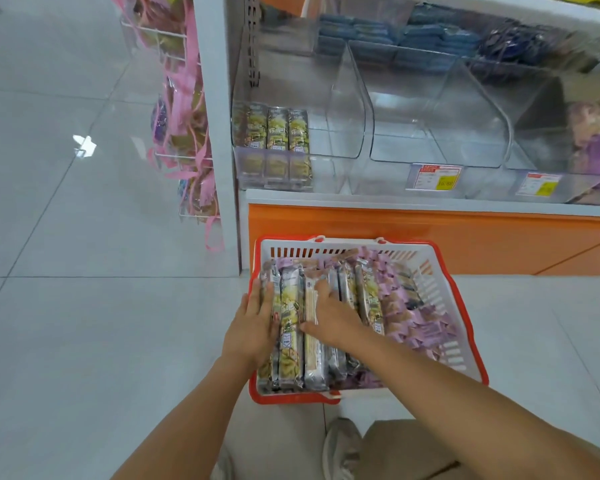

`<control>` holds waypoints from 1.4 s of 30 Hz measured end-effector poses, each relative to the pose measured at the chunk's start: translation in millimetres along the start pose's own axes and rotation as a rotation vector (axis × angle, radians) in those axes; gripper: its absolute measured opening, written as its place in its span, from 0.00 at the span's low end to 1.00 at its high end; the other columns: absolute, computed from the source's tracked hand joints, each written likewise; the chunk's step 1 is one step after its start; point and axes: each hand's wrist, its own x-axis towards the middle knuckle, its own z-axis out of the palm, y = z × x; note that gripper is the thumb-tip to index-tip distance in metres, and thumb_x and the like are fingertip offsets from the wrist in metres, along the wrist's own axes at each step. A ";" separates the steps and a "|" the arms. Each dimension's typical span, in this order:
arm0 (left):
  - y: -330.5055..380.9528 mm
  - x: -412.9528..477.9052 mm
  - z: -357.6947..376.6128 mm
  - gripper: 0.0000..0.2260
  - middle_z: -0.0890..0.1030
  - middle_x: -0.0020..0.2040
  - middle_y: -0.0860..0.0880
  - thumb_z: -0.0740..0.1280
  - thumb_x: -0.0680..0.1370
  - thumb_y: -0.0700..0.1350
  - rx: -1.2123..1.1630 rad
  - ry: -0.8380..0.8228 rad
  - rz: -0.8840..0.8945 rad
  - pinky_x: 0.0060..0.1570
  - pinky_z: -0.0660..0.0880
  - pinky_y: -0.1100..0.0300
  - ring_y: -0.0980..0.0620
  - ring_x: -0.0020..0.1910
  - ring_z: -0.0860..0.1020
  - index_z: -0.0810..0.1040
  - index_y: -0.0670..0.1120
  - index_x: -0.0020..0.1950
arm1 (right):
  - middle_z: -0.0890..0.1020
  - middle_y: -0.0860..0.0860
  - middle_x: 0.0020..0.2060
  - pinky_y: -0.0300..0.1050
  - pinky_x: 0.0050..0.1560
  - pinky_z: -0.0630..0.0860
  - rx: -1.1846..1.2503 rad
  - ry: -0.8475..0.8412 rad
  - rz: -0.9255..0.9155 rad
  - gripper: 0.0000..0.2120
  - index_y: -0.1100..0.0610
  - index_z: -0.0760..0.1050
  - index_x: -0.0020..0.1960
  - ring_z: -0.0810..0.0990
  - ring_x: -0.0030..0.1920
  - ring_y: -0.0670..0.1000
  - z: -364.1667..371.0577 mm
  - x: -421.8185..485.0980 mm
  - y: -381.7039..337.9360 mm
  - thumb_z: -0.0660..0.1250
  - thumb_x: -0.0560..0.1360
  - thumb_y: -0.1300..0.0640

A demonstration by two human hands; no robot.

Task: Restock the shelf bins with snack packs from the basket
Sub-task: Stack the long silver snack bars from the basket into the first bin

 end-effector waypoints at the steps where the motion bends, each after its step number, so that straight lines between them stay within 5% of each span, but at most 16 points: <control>1: 0.1 0.0 -0.1 0.30 0.35 0.80 0.48 0.50 0.85 0.53 -0.004 -0.004 -0.002 0.77 0.55 0.50 0.45 0.80 0.44 0.35 0.49 0.79 | 0.69 0.60 0.66 0.47 0.36 0.74 0.000 0.004 -0.006 0.36 0.54 0.49 0.72 0.80 0.44 0.57 0.2 -2.0 -1.9 0.70 0.76 0.49; 4: 1.5 1.1 -2.9 0.30 0.36 0.80 0.48 0.52 0.85 0.53 0.004 -0.027 -0.011 0.78 0.53 0.49 0.44 0.80 0.44 0.36 0.51 0.80 | 0.77 0.56 0.52 0.46 0.32 0.74 0.100 0.030 -0.008 0.43 0.54 0.43 0.76 0.79 0.38 0.53 -0.4 -5.0 -6.9 0.71 0.74 0.53; 7: 3.7 1.0 -11.1 0.29 0.39 0.81 0.46 0.52 0.85 0.53 0.070 -0.050 -0.021 0.78 0.50 0.48 0.43 0.80 0.45 0.39 0.52 0.81 | 0.73 0.50 0.37 0.43 0.31 0.72 0.281 0.059 -0.016 0.35 0.57 0.50 0.71 0.74 0.31 0.49 -12.3 -3.9 -1.8 0.70 0.75 0.57; 11: 11.8 3.2 -31.7 0.23 0.56 0.80 0.42 0.53 0.85 0.50 -0.004 0.035 -0.004 0.77 0.54 0.50 0.42 0.79 0.54 0.58 0.49 0.80 | 0.75 0.51 0.46 0.39 0.42 0.75 0.635 0.057 -0.042 0.24 0.55 0.56 0.65 0.76 0.41 0.46 -52.2 -5.8 8.5 0.68 0.77 0.61; 15: 46.1 3.8 -65.0 0.17 0.76 0.65 0.45 0.57 0.84 0.46 -0.634 0.167 -0.120 0.61 0.70 0.59 0.52 0.59 0.74 0.72 0.46 0.73 | 0.79 0.56 0.55 0.53 0.58 0.76 0.924 -0.039 -0.102 0.21 0.55 0.65 0.67 0.79 0.54 0.55 -85.7 -10.5 14.8 0.65 0.77 0.67; 18: 70.1 3.5 -88.9 0.18 0.79 0.62 0.51 0.61 0.83 0.50 -1.141 0.116 -0.200 0.57 0.71 0.64 0.57 0.56 0.77 0.73 0.46 0.72 | 0.78 0.54 0.51 0.42 0.45 0.75 1.045 -0.213 -0.143 0.20 0.55 0.70 0.67 0.77 0.47 0.52 -100.8 -19.6 15.4 0.59 0.79 0.69; 22: 88.3 1.4 -107.1 0.08 0.82 0.32 0.53 0.63 0.82 0.43 -1.482 0.096 -0.182 0.30 0.75 0.67 0.60 0.29 0.79 0.75 0.39 0.58 | 0.77 0.52 0.56 0.40 0.44 0.78 1.021 -0.379 -0.162 0.20 0.56 0.68 0.70 0.79 0.48 0.49 -107.7 -30.1 16.4 0.56 0.80 0.69; 25: 93.8 0.1 -112.8 0.10 0.83 0.37 0.47 0.68 0.80 0.42 -1.464 0.187 -0.234 0.28 0.76 0.64 0.56 0.30 0.81 0.76 0.38 0.58 | 0.76 0.56 0.62 0.53 0.63 0.73 0.931 -0.302 -0.177 0.18 0.56 0.70 0.70 0.77 0.62 0.57 -107.0 -32.9 14.7 0.59 0.81 0.65; 29: 88.2 6.4 -112.7 0.12 0.83 0.44 0.40 0.73 0.76 0.43 -1.352 0.367 -0.380 0.35 0.79 0.56 0.48 0.34 0.81 0.76 0.39 0.55 | 0.78 0.54 0.58 0.45 0.55 0.76 0.715 -0.074 -0.299 0.13 0.52 0.74 0.63 0.79 0.57 0.53 -114.4 -47.2 6.4 0.66 0.79 0.56; 34: 85.0 9.1 -116.6 0.16 0.83 0.37 0.43 0.76 0.71 0.51 -1.234 0.500 -0.421 0.47 0.81 0.42 0.45 0.31 0.80 0.76 0.45 0.50 | 0.77 0.46 0.52 0.48 0.55 0.77 0.352 0.050 -0.426 0.18 0.46 0.72 0.57 0.76 0.51 0.46 -116.1 -61.6 -2.4 0.75 0.71 0.53; 38: 91.1 8.9 -126.8 0.22 0.84 0.40 0.45 0.71 0.65 0.64 -1.053 0.543 -0.361 0.50 0.80 0.43 0.42 0.39 0.83 0.74 0.49 0.46 | 0.76 0.44 0.52 0.46 0.53 0.77 0.113 0.175 -0.441 0.19 0.46 0.70 0.58 0.76 0.52 0.46 -122.4 -68.0 -11.9 0.74 0.71 0.56; 42: 103.4 -0.1 -150.4 0.17 0.81 0.49 0.46 0.60 0.80 0.61 -0.916 0.536 -0.198 0.54 0.77 0.48 0.44 0.48 0.81 0.72 0.48 0.54 | 0.75 0.39 0.45 0.38 0.46 0.76 0.135 0.236 -0.440 0.20 0.48 0.73 0.58 0.77 0.47 0.44 -152.9 -74.9 -19.2 0.75 0.70 0.59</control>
